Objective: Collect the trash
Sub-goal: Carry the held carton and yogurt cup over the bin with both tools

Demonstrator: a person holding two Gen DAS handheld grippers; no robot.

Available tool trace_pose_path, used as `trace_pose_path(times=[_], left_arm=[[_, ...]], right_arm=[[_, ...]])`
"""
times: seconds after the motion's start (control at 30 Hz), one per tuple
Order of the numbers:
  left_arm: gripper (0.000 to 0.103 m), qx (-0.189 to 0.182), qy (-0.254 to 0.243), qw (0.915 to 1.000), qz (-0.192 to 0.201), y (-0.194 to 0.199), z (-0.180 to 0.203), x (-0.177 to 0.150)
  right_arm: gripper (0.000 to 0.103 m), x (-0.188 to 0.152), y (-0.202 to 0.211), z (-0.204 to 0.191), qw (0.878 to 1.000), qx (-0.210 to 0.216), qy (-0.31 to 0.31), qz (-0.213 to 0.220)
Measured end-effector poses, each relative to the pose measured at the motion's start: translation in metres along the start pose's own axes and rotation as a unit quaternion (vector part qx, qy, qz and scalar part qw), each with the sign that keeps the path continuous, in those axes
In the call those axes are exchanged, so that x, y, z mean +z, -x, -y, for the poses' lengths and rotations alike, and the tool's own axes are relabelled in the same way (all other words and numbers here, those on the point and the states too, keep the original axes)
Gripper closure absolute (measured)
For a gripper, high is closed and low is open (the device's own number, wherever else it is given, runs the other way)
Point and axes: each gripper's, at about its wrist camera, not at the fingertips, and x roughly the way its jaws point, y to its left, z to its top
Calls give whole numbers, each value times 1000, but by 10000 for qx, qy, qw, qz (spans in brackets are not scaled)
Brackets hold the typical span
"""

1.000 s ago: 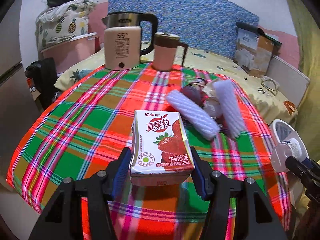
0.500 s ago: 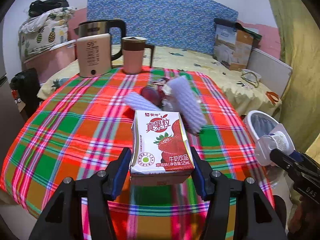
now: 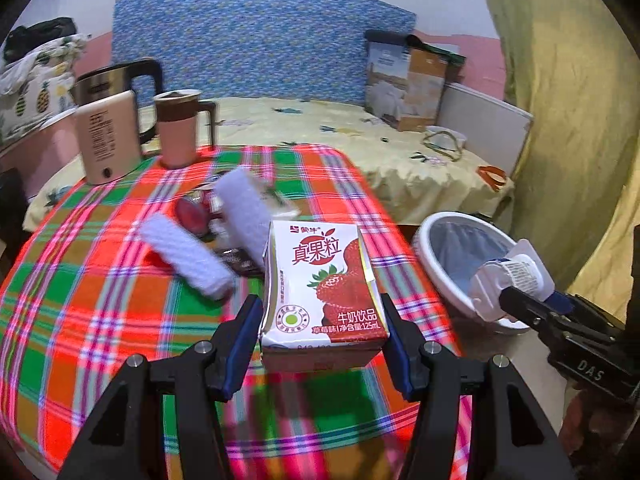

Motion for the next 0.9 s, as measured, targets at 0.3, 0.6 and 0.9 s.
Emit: trace_pose_path(times=[0.3, 0.6, 0.9], left_arm=[[44, -466, -395, 9981, -76, -21, 42, 10], [44, -919, -721, 9928, -277, -49, 82, 18], [44, -1308, -989, 9854, -451, -73, 113, 23]], right_arm=[[42, 1, 4, 28, 9994, -287, -197, 40], [42, 0, 1, 57, 9974, -554, -449, -36], [42, -1, -8, 76, 9954, -721, -601, -197]])
